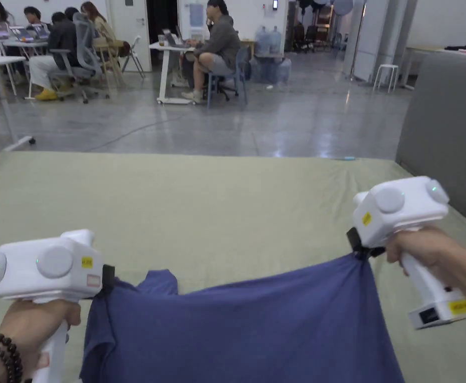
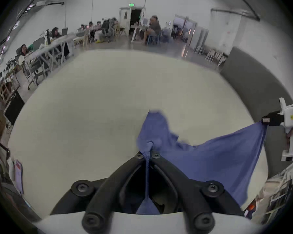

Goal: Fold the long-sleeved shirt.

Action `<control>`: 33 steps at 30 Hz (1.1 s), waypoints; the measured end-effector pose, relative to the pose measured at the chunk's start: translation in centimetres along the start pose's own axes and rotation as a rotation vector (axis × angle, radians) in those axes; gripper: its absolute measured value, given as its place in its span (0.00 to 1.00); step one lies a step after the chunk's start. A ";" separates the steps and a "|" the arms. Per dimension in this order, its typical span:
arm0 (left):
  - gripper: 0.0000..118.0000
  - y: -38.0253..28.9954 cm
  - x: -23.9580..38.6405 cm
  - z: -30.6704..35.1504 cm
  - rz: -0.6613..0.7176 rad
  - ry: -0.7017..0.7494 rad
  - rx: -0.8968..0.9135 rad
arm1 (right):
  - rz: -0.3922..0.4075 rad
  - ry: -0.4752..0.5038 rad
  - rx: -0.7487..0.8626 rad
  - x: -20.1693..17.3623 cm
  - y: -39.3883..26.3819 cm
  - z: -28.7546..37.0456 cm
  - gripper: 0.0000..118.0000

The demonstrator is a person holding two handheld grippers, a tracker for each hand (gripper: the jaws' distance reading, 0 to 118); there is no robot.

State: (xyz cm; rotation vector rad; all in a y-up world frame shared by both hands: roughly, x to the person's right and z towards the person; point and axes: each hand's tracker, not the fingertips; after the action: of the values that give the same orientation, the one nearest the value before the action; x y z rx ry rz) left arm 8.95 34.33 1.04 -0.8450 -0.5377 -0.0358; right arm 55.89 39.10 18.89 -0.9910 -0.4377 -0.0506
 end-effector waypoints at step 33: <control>0.00 31.2 11.6 24.1 -0.085 0.046 0.643 | -0.229 -0.121 0.605 7.2 20.2 28.4 0.00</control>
State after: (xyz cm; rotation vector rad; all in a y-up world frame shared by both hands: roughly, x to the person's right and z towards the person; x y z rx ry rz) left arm 15.84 74.67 -2.41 -0.1940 -0.4991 0.0393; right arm 57.77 74.66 18.82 -0.3470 -0.6295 -0.0597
